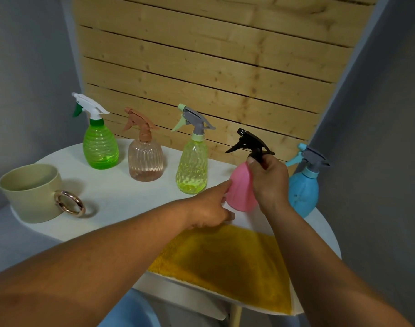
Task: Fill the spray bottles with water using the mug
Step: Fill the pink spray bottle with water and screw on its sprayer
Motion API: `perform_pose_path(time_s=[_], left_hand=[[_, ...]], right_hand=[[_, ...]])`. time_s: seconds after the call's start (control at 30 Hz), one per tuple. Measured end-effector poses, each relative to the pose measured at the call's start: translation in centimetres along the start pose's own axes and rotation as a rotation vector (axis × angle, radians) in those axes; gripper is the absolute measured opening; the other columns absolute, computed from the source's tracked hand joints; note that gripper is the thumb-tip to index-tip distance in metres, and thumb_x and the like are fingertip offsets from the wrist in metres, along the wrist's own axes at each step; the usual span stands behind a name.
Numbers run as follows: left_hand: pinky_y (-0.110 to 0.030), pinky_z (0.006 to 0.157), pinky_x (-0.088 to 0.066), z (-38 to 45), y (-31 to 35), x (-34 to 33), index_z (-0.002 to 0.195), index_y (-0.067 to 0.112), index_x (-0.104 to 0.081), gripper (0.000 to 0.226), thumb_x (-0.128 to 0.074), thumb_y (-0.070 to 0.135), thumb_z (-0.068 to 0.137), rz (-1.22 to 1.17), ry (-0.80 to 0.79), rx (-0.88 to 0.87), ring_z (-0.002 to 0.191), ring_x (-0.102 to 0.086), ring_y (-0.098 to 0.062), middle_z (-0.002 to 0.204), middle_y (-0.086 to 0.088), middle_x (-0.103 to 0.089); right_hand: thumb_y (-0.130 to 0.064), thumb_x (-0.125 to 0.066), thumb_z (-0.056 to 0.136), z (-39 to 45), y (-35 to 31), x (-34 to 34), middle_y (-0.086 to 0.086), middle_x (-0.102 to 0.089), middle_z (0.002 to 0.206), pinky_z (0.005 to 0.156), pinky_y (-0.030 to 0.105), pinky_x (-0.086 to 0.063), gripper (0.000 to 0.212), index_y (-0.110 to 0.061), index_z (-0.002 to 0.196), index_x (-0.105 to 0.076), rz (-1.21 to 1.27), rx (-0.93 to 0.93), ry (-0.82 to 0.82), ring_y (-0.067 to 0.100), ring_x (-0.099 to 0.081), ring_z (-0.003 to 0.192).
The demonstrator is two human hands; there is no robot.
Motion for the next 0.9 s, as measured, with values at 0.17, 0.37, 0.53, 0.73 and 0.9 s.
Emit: perform_pose_path(time_s=[0.17,0.37,0.53,0.73,0.9], left_hand=[[-0.023,0.106,-0.040,0.0,0.2,0.0,0.168,0.027,-0.007,0.096,-0.071,0.010,0.098,0.017,0.004,0.003,0.153,-0.035,-0.015,0.170,0.005,-0.029],[-0.023,0.106,-0.040,-0.3,0.4,-0.1,0.168,0.028,-0.007,0.096,-0.071,0.011,0.098,0.020,0.009,0.004,0.154,-0.034,-0.017,0.171,0.003,-0.029],[-0.028,0.109,-0.040,-0.9,1.0,0.4,0.167,0.031,-0.010,0.091,-0.068,0.009,0.100,-0.004,0.025,-0.011,0.155,-0.032,-0.020,0.171,-0.002,-0.028],[-0.030,0.110,-0.038,-1.6,1.9,1.6,0.167,0.027,-0.007,0.092,-0.068,0.010,0.100,-0.008,0.037,-0.028,0.156,-0.029,-0.020,0.172,-0.004,-0.023],[-0.028,0.104,-0.042,-1.9,3.3,2.0,0.167,0.028,-0.013,0.088,-0.067,0.007,0.101,-0.010,0.040,-0.059,0.154,-0.034,-0.019,0.170,-0.001,-0.028]], right_hand=[[-0.031,-0.062,0.100,-0.4,0.0,0.5,-0.009,-0.064,0.102,0.084,0.028,-0.046,0.032,-0.014,0.127,-0.067,-0.028,0.022,-0.007,0.016,-0.061,0.105],[-0.030,-0.059,0.102,-1.7,-0.7,1.3,-0.001,-0.061,0.137,0.095,0.031,-0.045,0.044,-0.018,0.145,-0.053,-0.163,0.041,-0.055,0.020,-0.054,0.126],[-0.030,-0.059,0.101,-2.7,-2.2,3.9,0.002,-0.060,0.141,0.101,0.032,-0.045,0.045,-0.018,0.144,-0.055,-0.312,0.098,0.000,0.021,-0.056,0.128],[-0.022,-0.065,0.095,-0.1,-5.2,8.4,-0.007,-0.072,0.092,0.082,0.031,-0.056,0.014,-0.019,0.102,-0.076,-0.231,0.264,0.156,0.011,-0.067,0.088],[-0.023,-0.065,0.095,2.2,-6.4,9.0,0.001,-0.070,0.120,0.091,0.028,-0.048,0.026,-0.019,0.119,-0.073,-0.405,0.301,0.109,0.017,-0.063,0.109]])
Point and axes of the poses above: each hand's wrist, its own z-axis towards the middle knuckle, its own x-axis out of the back of the hand, y = z × x, the point moved 4 cm from there along z, towards the middle knuckle
